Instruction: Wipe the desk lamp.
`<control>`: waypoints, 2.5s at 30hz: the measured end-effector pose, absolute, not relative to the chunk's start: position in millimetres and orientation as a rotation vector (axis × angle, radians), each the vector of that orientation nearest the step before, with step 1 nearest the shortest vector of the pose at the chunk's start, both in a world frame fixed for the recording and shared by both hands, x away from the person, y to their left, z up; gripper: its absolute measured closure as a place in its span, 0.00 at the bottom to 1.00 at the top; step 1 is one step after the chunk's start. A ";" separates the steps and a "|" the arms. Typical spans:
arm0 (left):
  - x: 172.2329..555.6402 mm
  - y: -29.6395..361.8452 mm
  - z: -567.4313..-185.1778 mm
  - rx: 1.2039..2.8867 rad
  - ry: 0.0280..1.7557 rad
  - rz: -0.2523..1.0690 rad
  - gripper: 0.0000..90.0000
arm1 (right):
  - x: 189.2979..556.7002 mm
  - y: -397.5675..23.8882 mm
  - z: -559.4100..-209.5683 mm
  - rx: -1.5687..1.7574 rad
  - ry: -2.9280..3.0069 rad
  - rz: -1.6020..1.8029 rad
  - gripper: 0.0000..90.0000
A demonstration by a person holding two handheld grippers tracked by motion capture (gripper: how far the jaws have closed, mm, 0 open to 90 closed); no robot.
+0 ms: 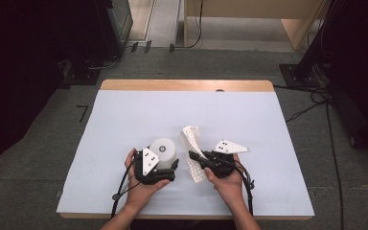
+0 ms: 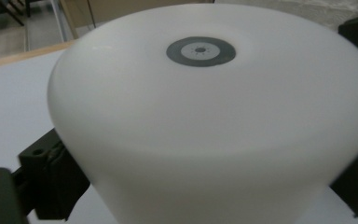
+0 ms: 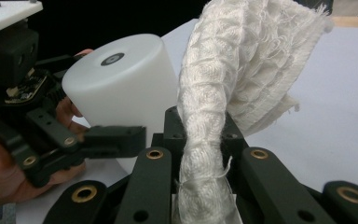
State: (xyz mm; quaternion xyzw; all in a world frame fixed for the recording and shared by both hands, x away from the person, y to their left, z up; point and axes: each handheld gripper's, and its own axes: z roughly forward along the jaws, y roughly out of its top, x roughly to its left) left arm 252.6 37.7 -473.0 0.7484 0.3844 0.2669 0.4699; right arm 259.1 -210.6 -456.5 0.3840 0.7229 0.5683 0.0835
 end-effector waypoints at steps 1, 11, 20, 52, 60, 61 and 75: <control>253.4 39.9 -472.6 1.832 0.931 0.637 0.08 | 259.3 -209.5 -457.6 1.143 2.167 1.689 0.88; 271.2 78.3 -457.6 1.722 0.758 0.294 0.10 | 259.7 -200.6 -465.3 1.142 2.214 1.664 0.88; 266.8 79.8 -447.3 1.751 0.601 0.243 0.10 | 254.9 -185.4 -466.5 1.083 2.260 1.674 0.88; 263.1 57.8 -453.3 1.846 0.566 0.378 0.10 | 248.4 -198.6 -436.3 1.063 2.162 1.849 0.89; 265.8 62.6 -452.0 1.816 0.580 0.427 0.10 | 256.4 -192.4 -462.4 1.125 2.243 1.730 0.89; 266.6 63.2 -452.7 1.817 0.584 0.441 0.10 | 256.8 -192.4 -462.9 1.136 2.240 1.725 0.89; 272.6 61.4 -472.3 1.905 0.650 0.490 0.09 | 258.8 -210.3 -459.6 1.188 2.155 1.753 0.89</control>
